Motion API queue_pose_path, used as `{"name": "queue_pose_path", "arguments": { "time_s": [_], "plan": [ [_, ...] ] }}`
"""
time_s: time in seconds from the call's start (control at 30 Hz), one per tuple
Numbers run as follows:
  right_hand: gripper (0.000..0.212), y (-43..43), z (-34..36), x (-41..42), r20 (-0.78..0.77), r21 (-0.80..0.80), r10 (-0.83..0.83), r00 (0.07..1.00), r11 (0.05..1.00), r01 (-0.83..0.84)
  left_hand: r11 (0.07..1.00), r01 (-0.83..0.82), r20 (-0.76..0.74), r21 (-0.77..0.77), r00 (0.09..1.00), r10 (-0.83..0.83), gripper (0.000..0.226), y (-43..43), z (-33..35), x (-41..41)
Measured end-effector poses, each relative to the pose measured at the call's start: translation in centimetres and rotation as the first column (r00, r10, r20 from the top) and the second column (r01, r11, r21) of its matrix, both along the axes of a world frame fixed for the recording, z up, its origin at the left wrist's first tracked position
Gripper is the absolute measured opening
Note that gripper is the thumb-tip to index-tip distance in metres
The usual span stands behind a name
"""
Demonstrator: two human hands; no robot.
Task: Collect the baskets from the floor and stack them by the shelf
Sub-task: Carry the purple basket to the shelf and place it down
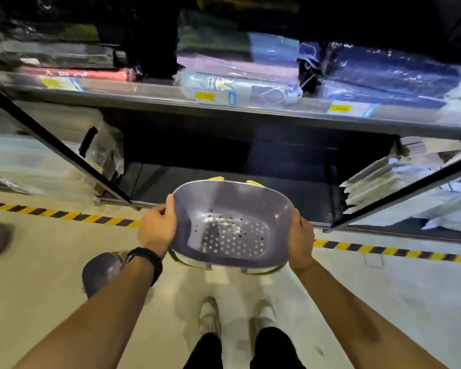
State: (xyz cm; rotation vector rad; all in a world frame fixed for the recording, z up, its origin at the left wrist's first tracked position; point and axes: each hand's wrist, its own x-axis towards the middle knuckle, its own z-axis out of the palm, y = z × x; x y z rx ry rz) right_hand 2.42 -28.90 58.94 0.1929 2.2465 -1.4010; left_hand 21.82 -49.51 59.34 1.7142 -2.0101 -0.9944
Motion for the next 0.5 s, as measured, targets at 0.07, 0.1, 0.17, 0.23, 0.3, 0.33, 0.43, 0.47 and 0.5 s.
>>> {"name": "queue_pose_path", "arguments": {
  "time_s": [0.07,0.1,0.17,0.23,0.3,0.33,0.43,0.47,0.5],
  "plan": [
    [0.04,0.1,-1.0,0.9,0.017,-0.009,-0.018,1.0,1.0,0.018,1.0,0.014,0.024,0.002,1.0,-0.014,0.062,-0.6,-0.8,0.4],
    [0.04,0.1,-1.5,1.1,0.026,-0.003,-0.022,0.999,1.0,0.022,1.0,0.016,0.032,-0.001,0.999,-0.016,0.062,-0.8,-1.2,0.5],
    [0.044,0.0,-2.5,1.1,0.037,0.026,-0.035,0.999,0.999,0.034,1.0,0.022,0.031,0.008,0.999,-0.022,0.064,-1.0,-2.2,0.3],
    [0.045,0.0,-3.7,0.7,0.042,0.072,-0.04,0.998,0.997,0.037,0.999,0.02,0.028,0.025,0.999,-0.021,0.065,-1.0,-3.6,-0.1],
    [0.046,0.1,-5.2,0.1,0.061,0.069,-0.059,0.996,0.996,0.054,0.999,0.02,0.033,0.044,0.999,-0.022,0.067,-0.9,-5.5,-0.7],
    [0.048,0.3,-6.2,-0.2,0.066,0.065,-0.042,0.997,0.997,0.038,0.998,0.025,0.033,0.053,0.999,-0.026,0.068,-0.8,-6.6,-1.0],
    [0.044,0.9,-10.0,-0.9,0.058,0.095,-0.014,0.998,0.995,0.009,0.997,0.032,0.024,0.07,0.999,-0.033,0.069,-0.3,-10.7,-1.5],
    [0.038,1.0,-11.5,-1.2,0.059,0.086,-0.044,0.997,0.996,0.039,0.997,0.025,0.021,0.078,0.999,-0.027,0.069,-0.1,-12.4,-1.5],
    [0.034,1.1,-13.1,-1.4,0.063,0.082,-0.071,0.995,0.994,0.066,0.996,0.017,0.019,0.088,1.0,-0.018,0.069,0.0,-14.1,-1.7]
  ]
}}
